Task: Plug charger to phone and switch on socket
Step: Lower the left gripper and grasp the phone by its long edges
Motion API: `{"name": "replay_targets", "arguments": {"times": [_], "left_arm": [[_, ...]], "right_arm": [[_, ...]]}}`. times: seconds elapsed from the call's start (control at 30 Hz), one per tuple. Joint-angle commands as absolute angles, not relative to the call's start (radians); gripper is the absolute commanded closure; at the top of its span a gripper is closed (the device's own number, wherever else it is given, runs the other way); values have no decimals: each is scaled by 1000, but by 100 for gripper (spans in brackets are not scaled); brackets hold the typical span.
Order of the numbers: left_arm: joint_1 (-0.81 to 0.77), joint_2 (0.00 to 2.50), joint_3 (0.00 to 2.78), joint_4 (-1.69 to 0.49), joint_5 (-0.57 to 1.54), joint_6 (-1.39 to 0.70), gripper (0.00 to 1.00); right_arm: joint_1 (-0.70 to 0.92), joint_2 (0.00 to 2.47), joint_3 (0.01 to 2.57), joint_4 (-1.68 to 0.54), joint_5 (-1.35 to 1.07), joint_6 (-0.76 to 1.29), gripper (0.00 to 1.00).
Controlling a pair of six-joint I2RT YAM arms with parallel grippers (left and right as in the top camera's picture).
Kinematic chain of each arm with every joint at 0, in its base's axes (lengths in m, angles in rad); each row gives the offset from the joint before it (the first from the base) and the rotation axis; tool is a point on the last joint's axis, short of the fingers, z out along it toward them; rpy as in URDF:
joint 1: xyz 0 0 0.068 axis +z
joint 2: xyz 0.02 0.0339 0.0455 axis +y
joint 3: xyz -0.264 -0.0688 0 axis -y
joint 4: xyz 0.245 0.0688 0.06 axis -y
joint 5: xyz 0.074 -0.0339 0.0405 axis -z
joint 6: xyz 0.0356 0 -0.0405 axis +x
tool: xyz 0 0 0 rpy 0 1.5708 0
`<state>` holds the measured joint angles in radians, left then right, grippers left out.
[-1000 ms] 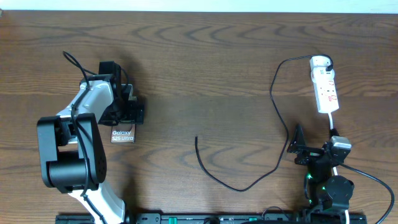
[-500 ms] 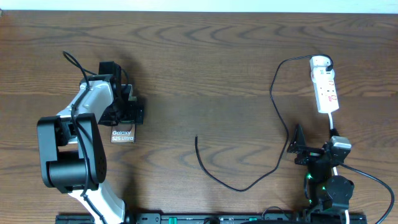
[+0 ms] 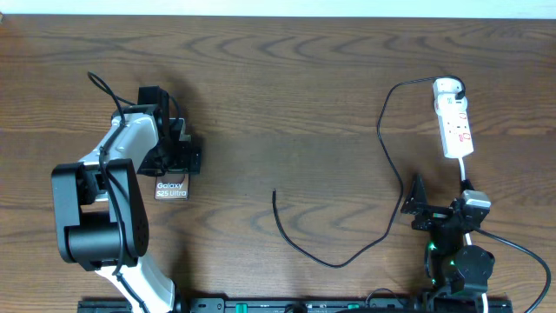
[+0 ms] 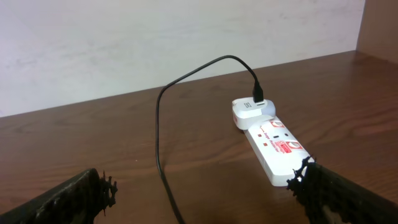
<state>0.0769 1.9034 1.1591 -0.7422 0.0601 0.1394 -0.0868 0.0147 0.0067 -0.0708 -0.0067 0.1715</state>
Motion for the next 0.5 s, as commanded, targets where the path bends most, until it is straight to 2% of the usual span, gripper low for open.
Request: {"name": "replay_targets", "arguments": {"times": [0.0, 0.23, 0.47], "left_arm": [[80, 1925, 1123, -746, 59, 157, 2], [80, 1925, 1123, -746, 59, 157, 2], [80, 1925, 1123, -742, 59, 157, 16]], "right_arm": [[-91, 11, 6, -75, -2, 159, 1], [-91, 11, 6, -75, -2, 159, 1], [-91, 11, 6, -75, -2, 159, 1]]}}
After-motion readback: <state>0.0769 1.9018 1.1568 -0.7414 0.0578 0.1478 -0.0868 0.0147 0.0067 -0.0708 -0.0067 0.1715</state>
